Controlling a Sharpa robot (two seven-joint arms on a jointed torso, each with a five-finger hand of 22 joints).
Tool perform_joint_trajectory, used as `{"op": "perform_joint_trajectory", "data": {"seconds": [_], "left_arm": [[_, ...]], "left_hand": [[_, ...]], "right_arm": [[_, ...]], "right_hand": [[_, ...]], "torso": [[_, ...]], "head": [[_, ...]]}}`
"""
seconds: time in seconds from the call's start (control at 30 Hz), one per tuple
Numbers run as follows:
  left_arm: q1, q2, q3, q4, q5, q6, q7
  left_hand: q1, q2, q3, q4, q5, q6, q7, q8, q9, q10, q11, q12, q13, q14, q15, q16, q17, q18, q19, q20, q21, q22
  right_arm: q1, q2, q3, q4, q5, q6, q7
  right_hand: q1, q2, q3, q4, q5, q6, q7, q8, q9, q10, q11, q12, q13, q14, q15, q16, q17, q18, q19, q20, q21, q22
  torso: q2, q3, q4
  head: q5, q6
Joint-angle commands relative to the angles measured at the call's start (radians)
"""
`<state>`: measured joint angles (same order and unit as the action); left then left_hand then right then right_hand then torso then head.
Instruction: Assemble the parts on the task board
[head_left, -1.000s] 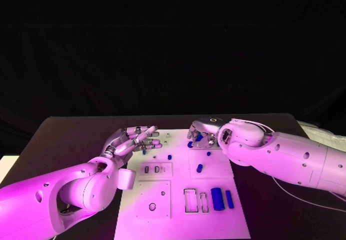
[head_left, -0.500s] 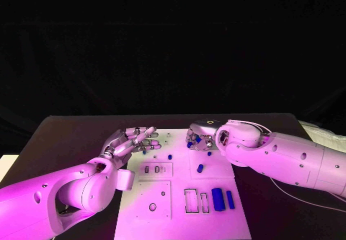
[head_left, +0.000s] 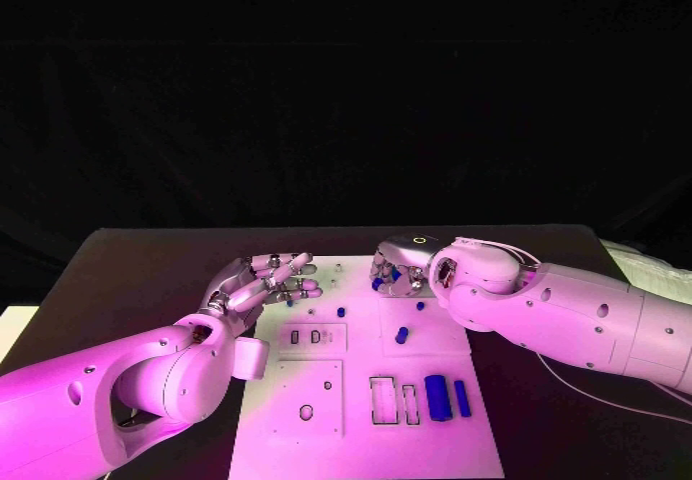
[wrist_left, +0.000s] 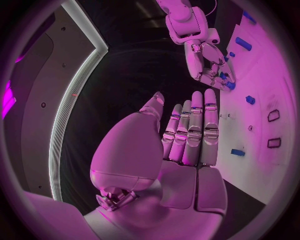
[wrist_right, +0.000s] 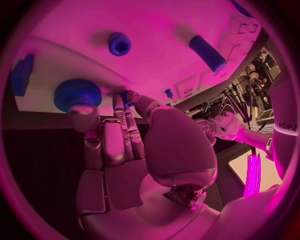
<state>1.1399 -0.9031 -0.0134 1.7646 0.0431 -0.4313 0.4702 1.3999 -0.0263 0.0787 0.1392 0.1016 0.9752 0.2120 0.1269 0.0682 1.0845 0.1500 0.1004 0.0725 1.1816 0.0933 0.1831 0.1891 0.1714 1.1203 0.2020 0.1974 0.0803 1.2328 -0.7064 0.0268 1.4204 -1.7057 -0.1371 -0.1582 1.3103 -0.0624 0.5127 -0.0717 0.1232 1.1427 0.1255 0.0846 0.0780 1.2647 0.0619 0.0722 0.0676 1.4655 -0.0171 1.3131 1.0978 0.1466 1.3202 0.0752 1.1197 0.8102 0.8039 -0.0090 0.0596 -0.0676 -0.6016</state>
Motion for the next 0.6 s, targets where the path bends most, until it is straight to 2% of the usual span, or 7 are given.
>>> {"op": "perform_joint_trajectory", "data": {"seconds": [0.03, 0.13, 0.23, 0.33, 0.43, 0.6], "left_arm": [[0.002, 0.001, 0.001, 0.001, 0.003, 0.017, 0.001], [0.002, 0.002, 0.001, -0.001, 0.004, 0.017, 0.0], [0.002, 0.002, 0.001, -0.003, 0.008, 0.017, -0.001], [0.002, 0.002, 0.001, -0.004, 0.011, 0.018, -0.002], [0.002, 0.002, 0.001, -0.005, 0.012, 0.018, -0.002], [0.002, 0.003, 0.001, -0.004, 0.013, 0.02, -0.003]], "left_hand": [[0.003, 0.012, -0.002, -0.007, -0.005, 0.004, 0.004, -0.007, -0.002, 0.005, 0.005, -0.007, 0.0, 0.008, 0.002, -0.004, 0.002, 0.011, 0.006, -0.002, -0.007, -0.001], [0.003, 0.012, -0.002, -0.007, -0.005, 0.004, 0.004, -0.007, -0.002, 0.005, 0.005, -0.008, 0.0, 0.008, 0.002, -0.004, 0.002, 0.011, 0.007, -0.002, -0.007, -0.002], [0.003, 0.012, -0.002, -0.007, -0.005, 0.004, 0.004, -0.007, -0.002, 0.005, 0.005, -0.008, 0.0, 0.008, 0.002, -0.004, 0.002, 0.011, 0.007, -0.002, -0.007, -0.002], [0.004, 0.013, -0.001, -0.009, -0.005, 0.003, 0.005, -0.008, -0.002, 0.004, 0.005, -0.009, 0.0, 0.009, 0.002, -0.005, 0.003, 0.011, 0.007, -0.002, -0.007, -0.002], [0.004, 0.013, -0.001, -0.009, -0.005, 0.003, 0.005, -0.008, -0.002, 0.004, 0.005, -0.009, 0.0, 0.009, 0.002, -0.005, 0.003, 0.011, 0.007, -0.002, -0.007, -0.002], [0.004, 0.013, -0.001, -0.009, -0.005, 0.003, 0.005, -0.008, -0.002, 0.004, 0.005, -0.009, 0.0, 0.009, 0.002, -0.005, 0.003, 0.011, 0.007, -0.002, -0.007, -0.002]], "right_arm": [[0.0, 0.001, 0.0, 0.009, -0.005, -0.132, 0.009], [0.0, 0.004, 0.001, 0.011, 0.009, -0.208, 0.013], [0.001, 0.018, 0.001, -0.002, 0.016, -0.251, -0.002], [0.002, 0.038, 0.001, -0.023, 0.019, -0.263, -0.014], [0.004, 0.06, 0.001, -0.048, 0.021, -0.26, -0.02], [0.005, 0.095, 0.001, -0.084, 0.022, -0.247, -0.019]], "right_hand": [[0.0, 0.017, 0.005, 0.006, -0.016, 0.01, -0.002, 0.003, 0.019, 0.016, -0.006, -0.003, 0.003, 0.044, -0.007, 0.003, -0.001, -0.018, 0.006, 0.002, 0.009, 0.01], [-0.003, 0.014, 0.004, 0.008, -0.021, 0.011, -0.002, 0.002, 0.021, 0.017, -0.006, -0.004, 0.002, 0.043, -0.007, 0.002, -0.004, -0.02, 0.008, 0.002, 0.018, 0.021], [-0.005, 0.011, 0.005, 0.009, -0.021, 0.009, -0.001, 0.0, 0.021, 0.014, -0.005, -0.007, 0.001, 0.041, -0.007, 0.0, -0.01, -0.02, 0.008, 0.003, 0.022, 0.026], [-0.009, 0.008, 0.006, 0.012, -0.022, 0.006, 0.001, -0.003, 0.021, 0.011, -0.004, -0.009, 0.0, 0.04, -0.006, 0.0, -0.011, -0.02, 0.007, 0.004, 0.025, 0.029], [-0.012, 0.005, 0.007, 0.014, -0.025, 0.004, 0.002, -0.006, 0.022, 0.007, -0.002, -0.01, -0.001, 0.039, -0.004, 0.0, -0.011, -0.021, 0.005, 0.005, 0.028, 0.03], [-0.014, 0.001, 0.008, 0.016, -0.026, 0.001, 0.003, -0.01, 0.022, 0.001, 0.0, -0.011, -0.002, 0.038, -0.003, 0.002, -0.011, -0.021, 0.003, 0.007, 0.03, 0.033]], "torso": [[0.001, -0.0009, 0.0022], [0.002, -0.0005, 0.0041], [0.002, -0.001, 0.0051], [0.004, -0.0027, 0.0076], [0.004, -0.0028, 0.009], [0.007, -0.0051, 0.0172]], "head": [[-0.001, 0.003], [0.0, 0.006], [0.003, 0.009], [0.003, 0.012], [0.006, 0.013], [0.001, 0.014]]}}
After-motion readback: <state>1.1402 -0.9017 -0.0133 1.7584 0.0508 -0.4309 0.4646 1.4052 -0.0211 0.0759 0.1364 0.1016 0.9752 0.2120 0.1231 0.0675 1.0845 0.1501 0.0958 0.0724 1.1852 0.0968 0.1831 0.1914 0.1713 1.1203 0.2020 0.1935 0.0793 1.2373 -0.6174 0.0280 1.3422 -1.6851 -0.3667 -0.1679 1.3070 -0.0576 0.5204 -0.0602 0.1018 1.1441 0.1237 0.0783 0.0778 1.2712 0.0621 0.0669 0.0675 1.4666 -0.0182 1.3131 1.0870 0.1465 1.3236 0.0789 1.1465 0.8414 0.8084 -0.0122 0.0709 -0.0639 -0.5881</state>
